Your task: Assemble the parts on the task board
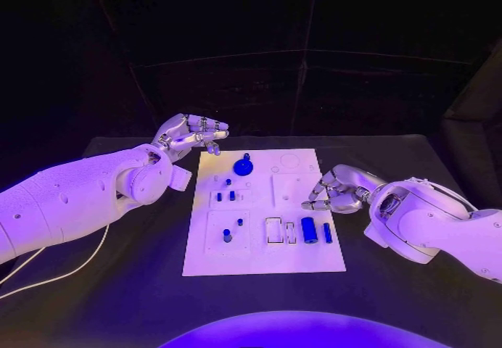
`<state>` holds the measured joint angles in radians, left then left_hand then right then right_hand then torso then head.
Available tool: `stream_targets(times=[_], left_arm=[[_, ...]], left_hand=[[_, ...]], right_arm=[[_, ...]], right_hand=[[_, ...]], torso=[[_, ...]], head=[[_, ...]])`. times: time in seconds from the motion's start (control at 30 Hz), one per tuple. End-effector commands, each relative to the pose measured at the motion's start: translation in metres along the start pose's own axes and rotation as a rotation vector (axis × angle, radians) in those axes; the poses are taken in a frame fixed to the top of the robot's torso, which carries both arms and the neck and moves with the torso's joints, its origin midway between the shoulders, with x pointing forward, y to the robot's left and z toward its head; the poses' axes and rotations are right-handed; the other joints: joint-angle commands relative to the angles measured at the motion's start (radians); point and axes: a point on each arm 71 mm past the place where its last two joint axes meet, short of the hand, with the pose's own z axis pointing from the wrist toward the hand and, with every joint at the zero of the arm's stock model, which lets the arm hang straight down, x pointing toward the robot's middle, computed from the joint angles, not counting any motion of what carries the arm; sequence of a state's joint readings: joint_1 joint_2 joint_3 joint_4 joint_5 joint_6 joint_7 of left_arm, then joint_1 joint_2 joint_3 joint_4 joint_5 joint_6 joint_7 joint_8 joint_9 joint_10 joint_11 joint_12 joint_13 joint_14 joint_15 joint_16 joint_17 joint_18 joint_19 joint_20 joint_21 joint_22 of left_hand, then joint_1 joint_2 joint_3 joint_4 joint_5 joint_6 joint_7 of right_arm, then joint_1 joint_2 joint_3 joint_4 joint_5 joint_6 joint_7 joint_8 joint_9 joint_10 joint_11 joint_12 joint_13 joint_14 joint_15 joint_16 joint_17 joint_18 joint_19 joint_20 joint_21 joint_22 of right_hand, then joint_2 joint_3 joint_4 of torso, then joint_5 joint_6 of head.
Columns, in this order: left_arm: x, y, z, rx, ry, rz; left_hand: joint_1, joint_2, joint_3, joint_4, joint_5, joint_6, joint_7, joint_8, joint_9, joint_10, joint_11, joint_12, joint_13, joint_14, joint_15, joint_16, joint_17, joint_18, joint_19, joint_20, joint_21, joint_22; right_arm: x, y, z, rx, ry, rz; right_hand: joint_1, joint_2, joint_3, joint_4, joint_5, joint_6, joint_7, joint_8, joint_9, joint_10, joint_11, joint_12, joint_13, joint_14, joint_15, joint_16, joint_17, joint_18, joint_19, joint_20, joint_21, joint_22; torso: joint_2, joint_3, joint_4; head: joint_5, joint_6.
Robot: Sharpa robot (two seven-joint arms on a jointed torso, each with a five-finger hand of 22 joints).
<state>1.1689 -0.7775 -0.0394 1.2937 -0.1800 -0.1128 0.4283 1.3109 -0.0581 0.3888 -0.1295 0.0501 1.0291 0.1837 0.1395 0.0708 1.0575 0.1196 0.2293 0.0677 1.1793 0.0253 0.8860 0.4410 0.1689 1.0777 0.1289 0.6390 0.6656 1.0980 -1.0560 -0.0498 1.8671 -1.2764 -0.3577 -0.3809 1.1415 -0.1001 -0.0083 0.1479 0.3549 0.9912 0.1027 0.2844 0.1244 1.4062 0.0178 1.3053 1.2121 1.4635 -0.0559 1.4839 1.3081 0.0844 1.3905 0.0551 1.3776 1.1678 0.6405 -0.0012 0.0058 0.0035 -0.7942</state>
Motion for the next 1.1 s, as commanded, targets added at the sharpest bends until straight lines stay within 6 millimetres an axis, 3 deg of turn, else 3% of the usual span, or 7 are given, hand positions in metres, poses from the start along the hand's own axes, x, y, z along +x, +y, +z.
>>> stream_targets(times=[0.03, 0.17, 0.4, 0.6, 0.7, 0.77, 1.1], left_arm=[[0.001, -0.003, -0.001, 0.029, -0.003, -0.002], [0.002, -0.002, -0.002, 0.029, -0.002, -0.002], [0.001, -0.002, -0.003, 0.027, -0.002, -0.002], [0.001, -0.002, -0.003, 0.025, 0.001, -0.003], [0.001, -0.001, -0.003, 0.022, 0.001, -0.004], [0.001, -0.001, -0.003, 0.021, 0.002, -0.004], [0.001, -0.001, -0.003, 0.013, 0.006, -0.006]], left_hand=[[-0.032, -0.008, -0.021, 0.017, -0.002, -0.002, 0.001, 0.004, -0.001, -0.005, -0.001, 0.008, 0.000, 0.000, 0.008, 0.003, -0.003, 0.011, -0.006, 0.003, -0.010, -0.007], [-0.045, -0.005, -0.037, 0.031, -0.001, -0.004, 0.000, 0.004, -0.001, -0.009, -0.003, 0.012, 0.001, 0.000, 0.008, 0.005, -0.006, 0.013, -0.003, 0.006, -0.020, -0.016], [-0.046, -0.005, -0.040, 0.032, -0.001, -0.004, 0.000, 0.004, 0.000, -0.009, -0.003, 0.013, 0.001, 0.001, 0.008, 0.005, -0.007, 0.013, -0.002, 0.006, -0.022, -0.018], [-0.045, -0.002, -0.043, 0.034, -0.001, -0.004, -0.001, 0.005, 0.000, -0.011, -0.003, 0.015, 0.001, 0.000, 0.008, 0.006, -0.009, 0.014, 0.000, 0.007, -0.026, -0.021], [-0.045, -0.002, -0.043, 0.034, -0.001, -0.004, -0.001, 0.005, 0.000, -0.011, -0.003, 0.015, 0.001, 0.000, 0.008, 0.006, -0.009, 0.014, 0.000, 0.007, -0.026, -0.021], [-0.044, -0.002, -0.044, 0.034, -0.001, -0.005, -0.001, 0.005, 0.000, -0.011, -0.003, 0.015, 0.001, 0.000, 0.008, 0.006, -0.009, 0.014, 0.001, 0.007, -0.027, -0.022], [-0.035, 0.002, -0.046, 0.032, -0.001, -0.006, -0.001, 0.005, 0.000, -0.015, -0.003, 0.017, 0.001, -0.001, 0.007, 0.007, -0.012, 0.015, 0.004, 0.006, -0.032, -0.027]], right_arm=[[0.005, -0.011, -0.004, 0.130, 0.022, -0.057], [0.012, -0.015, -0.005, 0.153, 0.031, -0.105], [0.023, -0.015, -0.004, 0.154, 0.059, -0.143], [0.032, -0.014, 0.000, 0.152, 0.101, -0.155], [0.037, -0.013, 0.003, 0.148, 0.119, -0.159], [0.039, -0.012, 0.004, 0.147, 0.125, -0.161], [0.044, -0.016, 0.009, 0.175, 0.172, -0.188]], right_hand=[[-0.020, -0.003, -0.049, 0.055, -0.009, -0.015, 0.000, 0.024, 0.008, 0.004, 0.004, 0.017, 0.024, 0.066, 0.006, 0.004, 0.026, -0.004, 0.003, 0.001, 0.004, 0.001], [-0.003, -0.019, -0.108, 0.143, -0.014, -0.038, 0.001, 0.062, 0.022, 0.006, 0.004, 0.029, 0.048, 0.066, 0.007, 0.004, 0.028, -0.004, 0.002, 0.003, 0.004, 0.001], [-0.018, -0.023, -0.130, 0.147, -0.030, -0.045, 0.000, 0.078, 0.029, 0.009, 0.004, 0.034, 0.058, 0.067, 0.006, 0.006, 0.032, -0.005, 0.003, 0.003, 0.006, 0.004], [-0.020, -0.015, -0.136, 0.146, -0.034, -0.042, -0.003, 0.097, 0.037, 0.014, 0.002, 0.041, 0.070, 0.067, 0.005, 0.006, 0.033, -0.005, 0.004, 0.002, 0.007, 0.007], [-0.020, -0.017, -0.139, 0.146, -0.034, -0.042, -0.004, 0.103, 0.040, 0.013, 0.001, 0.041, 0.071, 0.067, 0.004, 0.007, 0.035, -0.005, 0.004, 0.002, 0.007, 0.007], [-0.020, -0.017, -0.139, 0.146, -0.034, -0.042, -0.004, 0.103, 0.040, 0.013, 0.001, 0.041, 0.070, 0.067, 0.004, 0.007, 0.035, -0.005, 0.004, 0.002, 0.007, 0.007], [-0.013, -0.006, -0.138, 0.145, -0.033, -0.047, -0.006, 0.116, 0.048, 0.009, 0.000, 0.036, 0.066, 0.067, 0.003, 0.006, 0.034, -0.005, 0.004, 0.001, 0.007, 0.009]], torso=[[-0.001, -0.0002, -0.0001], [-0.001, 0.0011, 0.0030], [0.001, -0.0010, 0.0025], [0.002, -0.0004, 0.0024], [0.001, -0.0005, 0.0018], [0.002, -0.0003, 0.0026], [0.002, -0.0004, 0.0018]], head=[[-0.012, 0.002], [-0.018, 0.001], [-0.018, 0.001], [-0.018, -0.001], [-0.031, -0.001], [-0.032, -0.001], [-0.022, -0.010]])
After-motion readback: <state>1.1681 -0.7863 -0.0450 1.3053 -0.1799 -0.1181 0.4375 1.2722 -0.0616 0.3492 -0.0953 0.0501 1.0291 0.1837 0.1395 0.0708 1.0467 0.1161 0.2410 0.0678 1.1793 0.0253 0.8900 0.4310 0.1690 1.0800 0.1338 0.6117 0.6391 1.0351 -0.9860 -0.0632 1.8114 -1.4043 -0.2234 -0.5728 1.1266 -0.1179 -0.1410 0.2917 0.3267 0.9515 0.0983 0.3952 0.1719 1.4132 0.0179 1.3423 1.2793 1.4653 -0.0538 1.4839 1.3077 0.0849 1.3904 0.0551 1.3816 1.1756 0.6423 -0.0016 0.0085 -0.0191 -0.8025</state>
